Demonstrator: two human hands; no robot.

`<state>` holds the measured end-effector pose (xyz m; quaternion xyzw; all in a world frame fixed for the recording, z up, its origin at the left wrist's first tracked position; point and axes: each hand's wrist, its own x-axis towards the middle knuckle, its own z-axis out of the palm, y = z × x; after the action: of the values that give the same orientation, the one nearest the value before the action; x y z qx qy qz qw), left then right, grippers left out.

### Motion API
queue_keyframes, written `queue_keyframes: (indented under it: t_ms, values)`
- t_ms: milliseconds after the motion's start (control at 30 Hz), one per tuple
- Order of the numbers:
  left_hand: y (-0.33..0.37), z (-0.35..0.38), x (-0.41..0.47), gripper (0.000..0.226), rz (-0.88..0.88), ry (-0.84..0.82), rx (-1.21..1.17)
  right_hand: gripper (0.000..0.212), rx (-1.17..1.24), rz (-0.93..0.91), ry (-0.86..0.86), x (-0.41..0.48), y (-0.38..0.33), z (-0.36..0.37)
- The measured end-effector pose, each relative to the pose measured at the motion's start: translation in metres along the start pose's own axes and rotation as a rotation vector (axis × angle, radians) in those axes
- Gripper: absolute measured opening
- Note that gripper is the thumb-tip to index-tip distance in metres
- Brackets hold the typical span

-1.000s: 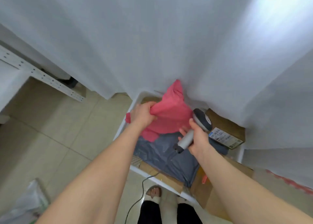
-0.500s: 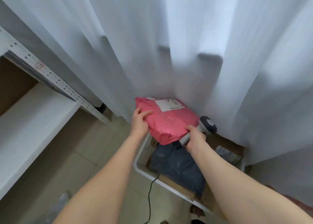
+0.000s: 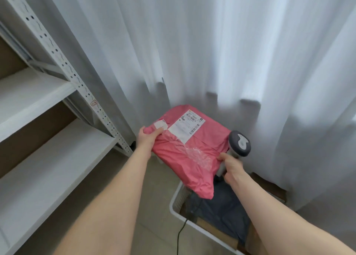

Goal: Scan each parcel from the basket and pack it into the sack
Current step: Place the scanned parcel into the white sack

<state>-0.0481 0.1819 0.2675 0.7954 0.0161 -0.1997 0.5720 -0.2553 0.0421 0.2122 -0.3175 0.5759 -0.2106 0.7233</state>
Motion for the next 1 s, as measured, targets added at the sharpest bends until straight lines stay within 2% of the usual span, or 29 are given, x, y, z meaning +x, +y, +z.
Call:
queue_keyframes:
  t_ms: [100,167,300,367,467,567,633,733,800,1000]
  values:
    - [0.015,-0.021,-0.002,0.055,0.061,-0.175,0.270,0.026,-0.054,-0.121,-0.051,-0.020,-0.011,0.013]
    - [0.024,-0.032,-0.010,0.041,0.021,-0.291,0.362,0.029,-0.076,-0.210,-0.082,-0.030,-0.015,0.022]
    - [0.035,-0.048,-0.019,0.032,-0.021,-0.413,0.302,0.028,-0.158,-0.297,-0.065,-0.041,-0.022,0.035]
    - [0.035,-0.051,-0.022,0.035,0.012,-0.331,0.228,0.035,-0.238,-0.320,-0.030,-0.044,-0.027,0.038]
    - [0.032,-0.048,-0.027,0.054,0.039,-0.191,0.186,0.036,-0.335,-0.299,-0.046,-0.052,-0.034,0.040]
    - [0.027,-0.037,-0.033,0.020,-0.029,-0.196,0.104,0.033,-0.209,-0.244,-0.232,-0.066,-0.042,0.048]
    - [0.026,-0.028,-0.038,0.016,-0.031,-0.232,0.072,0.034,-0.184,-0.229,-0.328,-0.078,-0.046,0.056]
    - [0.026,-0.014,-0.042,0.040,0.023,-0.279,0.001,0.029,-0.188,-0.246,-0.399,-0.092,-0.051,0.064]
    - [0.025,-0.008,-0.042,0.050,0.018,-0.250,-0.017,0.024,-0.141,-0.242,-0.442,-0.098,-0.054,0.066]
    - [0.027,-0.003,-0.041,0.045,0.013,-0.115,0.002,0.012,-0.162,-0.217,-0.540,-0.117,-0.068,0.070]
